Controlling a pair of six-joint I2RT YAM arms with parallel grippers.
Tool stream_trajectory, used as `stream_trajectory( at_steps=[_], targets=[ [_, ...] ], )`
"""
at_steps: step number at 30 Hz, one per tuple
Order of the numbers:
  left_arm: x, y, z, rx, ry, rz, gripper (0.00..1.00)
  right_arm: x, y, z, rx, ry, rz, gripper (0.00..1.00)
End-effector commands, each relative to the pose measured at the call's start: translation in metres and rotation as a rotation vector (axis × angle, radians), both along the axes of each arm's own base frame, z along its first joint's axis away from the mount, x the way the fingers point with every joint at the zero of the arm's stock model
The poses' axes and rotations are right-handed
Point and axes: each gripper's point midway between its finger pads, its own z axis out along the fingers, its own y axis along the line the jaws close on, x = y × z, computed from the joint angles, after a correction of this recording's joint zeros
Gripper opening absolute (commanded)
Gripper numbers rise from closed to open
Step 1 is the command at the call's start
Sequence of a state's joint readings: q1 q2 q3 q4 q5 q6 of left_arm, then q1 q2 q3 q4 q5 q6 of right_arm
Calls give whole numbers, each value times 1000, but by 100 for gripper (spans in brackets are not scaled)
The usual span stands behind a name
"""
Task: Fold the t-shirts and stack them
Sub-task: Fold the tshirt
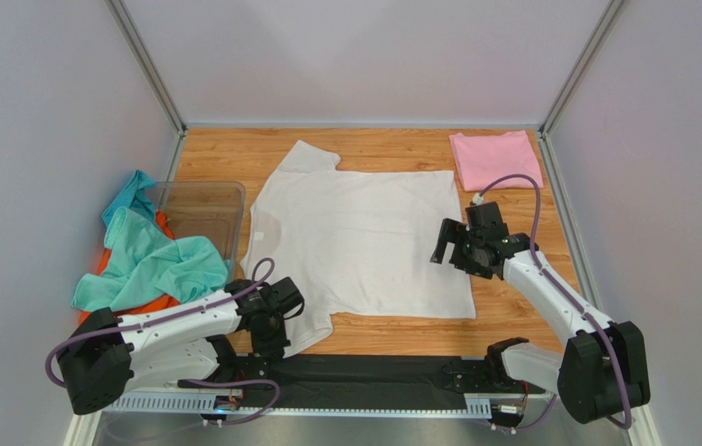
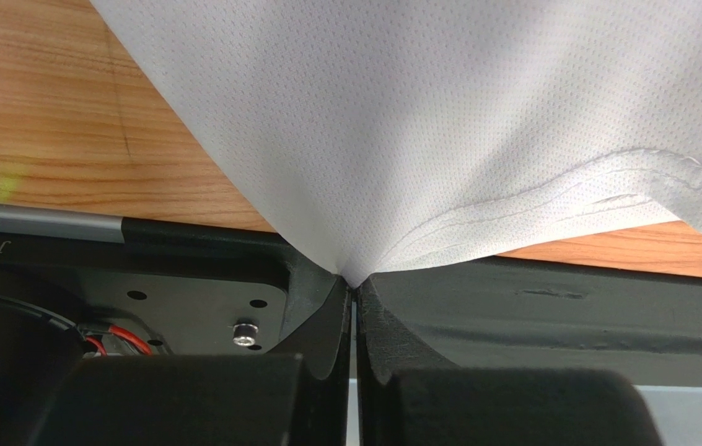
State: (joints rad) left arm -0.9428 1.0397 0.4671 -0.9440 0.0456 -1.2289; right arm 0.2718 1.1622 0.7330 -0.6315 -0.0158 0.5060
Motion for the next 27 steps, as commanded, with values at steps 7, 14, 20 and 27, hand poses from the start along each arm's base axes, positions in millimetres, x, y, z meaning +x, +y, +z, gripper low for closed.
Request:
stream_trajectory(
  at_steps=[7,14,20,27],
  targets=[
    [37,-11,23,-70,-216,-3,0,-54,-14,-6,61,93,-223,100],
    [43,-17,34,-113,-264,-29,0,-89,-19,-26,107,161,-340,100],
    [47,-15,36,-117,-299,-30,0,-103,-18,-42,129,205,-381,97],
    [49,-14,39,-131,-321,-23,0,-99,-17,-58,136,221,-410,74]
  ],
)
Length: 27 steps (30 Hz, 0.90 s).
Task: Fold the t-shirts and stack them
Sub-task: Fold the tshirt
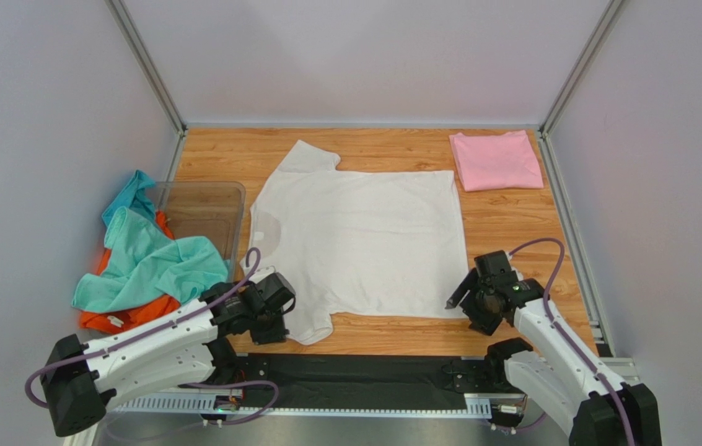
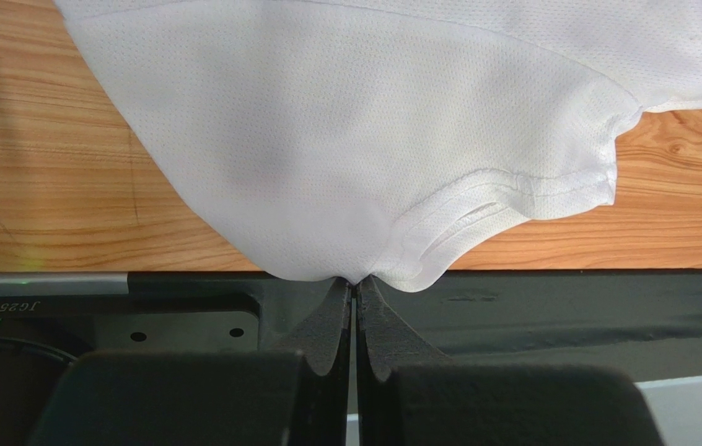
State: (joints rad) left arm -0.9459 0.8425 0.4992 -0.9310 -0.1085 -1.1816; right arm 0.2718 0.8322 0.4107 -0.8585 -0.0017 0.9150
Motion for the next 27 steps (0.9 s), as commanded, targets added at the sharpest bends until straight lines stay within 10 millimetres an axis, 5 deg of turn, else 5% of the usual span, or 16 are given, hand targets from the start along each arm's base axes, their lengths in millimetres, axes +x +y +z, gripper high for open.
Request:
stream_trajectory(
  at_steps=[1,14,17,27],
  targets=[
    [9,-5,12,-30,-52,2,0,15,-1,-1,-5,-44,-48,70],
    [19,-7,25,-62,-125,18,0,25,-4,-2,-44,-62,-4,7],
    [23,-9,29,-70,-143,21,0,28,-2,3,-37,-79,8,0],
    [56,-17,58,-79,-270,13,0,61,2,36,-62,-167,74,0]
  ],
)
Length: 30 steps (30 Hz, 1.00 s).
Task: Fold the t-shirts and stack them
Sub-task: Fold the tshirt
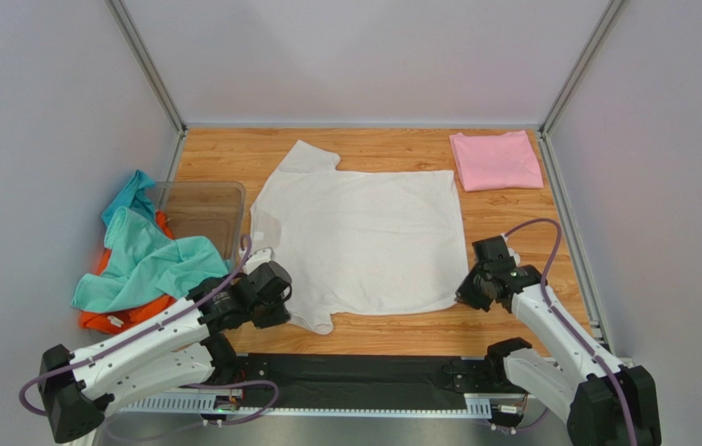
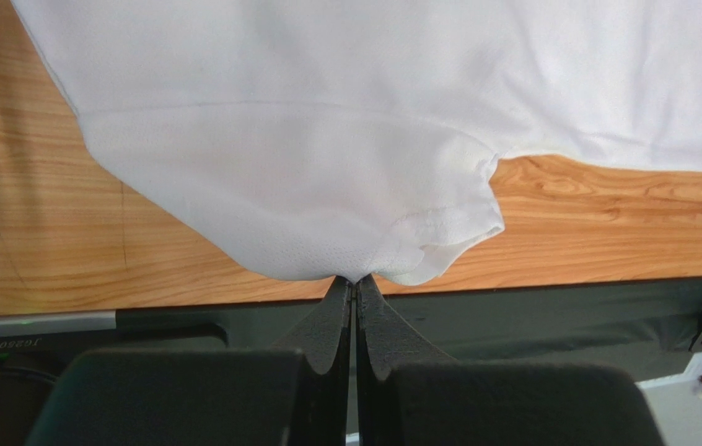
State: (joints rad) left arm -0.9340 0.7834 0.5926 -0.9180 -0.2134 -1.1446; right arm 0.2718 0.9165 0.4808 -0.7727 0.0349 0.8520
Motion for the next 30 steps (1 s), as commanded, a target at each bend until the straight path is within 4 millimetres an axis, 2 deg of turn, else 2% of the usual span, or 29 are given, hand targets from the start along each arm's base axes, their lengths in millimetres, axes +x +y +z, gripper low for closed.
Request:
stream_trajectory(
  at_steps=[1,10,22,30],
  targets=[
    [29,-12,27,-35,-107,-8,0,31,2,25,-24,-86,36,0],
    [72,-15,57,6,-179,-28,0,71,11,52,-35,-144,67,0],
    [124,-6,83,39,-236,-11,0,107,12,72,-74,-195,73,0],
    [147,6,87,75,-261,3,0,130,11,86,-99,-227,65,0]
  ],
)
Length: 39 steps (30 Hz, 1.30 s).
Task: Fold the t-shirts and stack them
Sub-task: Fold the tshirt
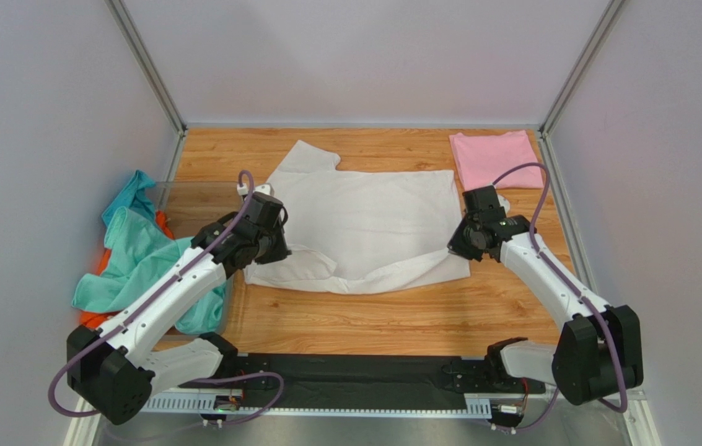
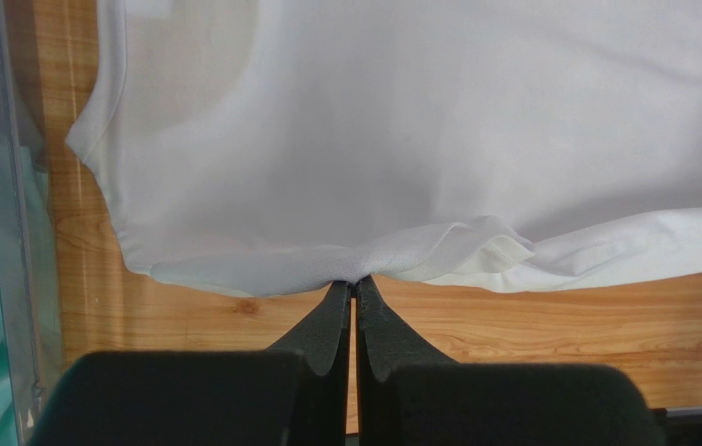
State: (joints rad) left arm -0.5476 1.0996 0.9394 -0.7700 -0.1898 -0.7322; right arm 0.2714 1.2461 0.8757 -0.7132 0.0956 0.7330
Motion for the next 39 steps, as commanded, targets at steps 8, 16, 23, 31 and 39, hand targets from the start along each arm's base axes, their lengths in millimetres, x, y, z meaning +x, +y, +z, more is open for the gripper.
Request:
stream_trajectory(
  at_steps=[8,16,23,31,39],
  targets=[
    [36,1,14,15,-62,-40,0,39,-10,26,-41,-102,-27,0],
    [57,2,12,41,-60,-24,0,47,-15,23,-64,-98,-40,0],
    [79,8,2,77,-57,-4,0,58,-19,14,-100,-91,-52,1],
    [118,15,-24,110,-38,24,0,77,-24,0,-122,-65,-94,2],
    [134,8,-54,86,73,32,47,90,-25,-19,-142,-10,-122,36]
  ],
)
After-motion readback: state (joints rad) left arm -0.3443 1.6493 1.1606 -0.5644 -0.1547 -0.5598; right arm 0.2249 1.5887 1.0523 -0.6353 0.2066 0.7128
